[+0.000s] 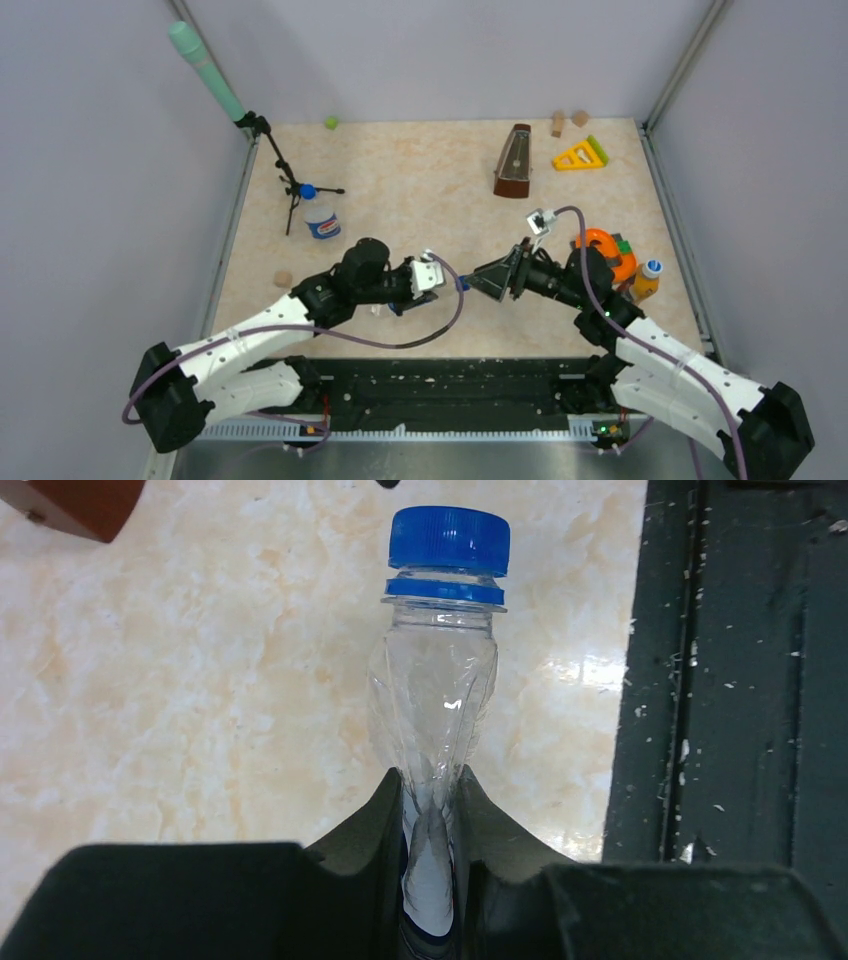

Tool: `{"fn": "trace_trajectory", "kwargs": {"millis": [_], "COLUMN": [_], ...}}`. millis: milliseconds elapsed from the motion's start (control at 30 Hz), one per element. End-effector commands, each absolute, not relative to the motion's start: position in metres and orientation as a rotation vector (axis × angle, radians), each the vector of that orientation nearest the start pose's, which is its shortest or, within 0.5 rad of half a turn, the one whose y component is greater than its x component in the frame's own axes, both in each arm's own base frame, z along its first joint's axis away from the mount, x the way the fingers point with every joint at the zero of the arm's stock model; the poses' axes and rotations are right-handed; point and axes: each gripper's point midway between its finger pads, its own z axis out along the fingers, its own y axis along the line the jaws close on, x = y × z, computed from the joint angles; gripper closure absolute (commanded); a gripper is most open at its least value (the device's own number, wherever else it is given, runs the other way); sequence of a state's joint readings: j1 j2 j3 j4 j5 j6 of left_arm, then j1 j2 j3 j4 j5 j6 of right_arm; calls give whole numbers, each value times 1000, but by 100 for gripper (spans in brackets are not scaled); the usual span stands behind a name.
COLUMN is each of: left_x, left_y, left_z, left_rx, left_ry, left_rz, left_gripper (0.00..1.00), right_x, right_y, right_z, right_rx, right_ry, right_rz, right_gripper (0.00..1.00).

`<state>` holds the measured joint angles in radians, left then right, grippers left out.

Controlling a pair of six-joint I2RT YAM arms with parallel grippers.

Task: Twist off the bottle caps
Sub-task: Unscrew the bottle cap from the plastic bottle.

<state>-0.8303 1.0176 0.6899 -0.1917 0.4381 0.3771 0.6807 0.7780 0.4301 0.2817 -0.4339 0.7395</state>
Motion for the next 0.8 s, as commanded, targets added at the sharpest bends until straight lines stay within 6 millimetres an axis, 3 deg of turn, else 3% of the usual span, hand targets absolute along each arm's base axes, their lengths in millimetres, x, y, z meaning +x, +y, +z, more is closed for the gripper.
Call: {"fn": "trace_trajectory", "kwargs": {"millis": [0, 200, 433, 533, 633, 767], "left_x": [193, 198, 200, 202, 205, 204], "left_y": [-278, -277, -278, -277, -277, -278], "left_z": [183, 203, 204, 204, 208, 211], "left_rx": [1359, 1274, 1271, 1262, 1244, 1248], "left_ry": [1452, 1294, 1262, 1266, 1251, 1237], "left_rz": [-537, -413, -338, -306, -290, -287], "left_gripper": [100, 100, 100, 100, 100, 100], "right_x": [174, 184, 174, 173, 172, 173], "right_y": [268, 274, 282, 282, 282, 282], "right_z": [263, 236, 254, 254, 249, 247], "right_rx": [-226, -182, -200, -209, -223, -229], "right_ry": [1713, 1845, 1785, 1794, 1814, 1822], "right_rz": [1483, 1445, 1585, 1580, 1570, 1558], "right_gripper": [35, 39, 58, 56, 45, 63]}}
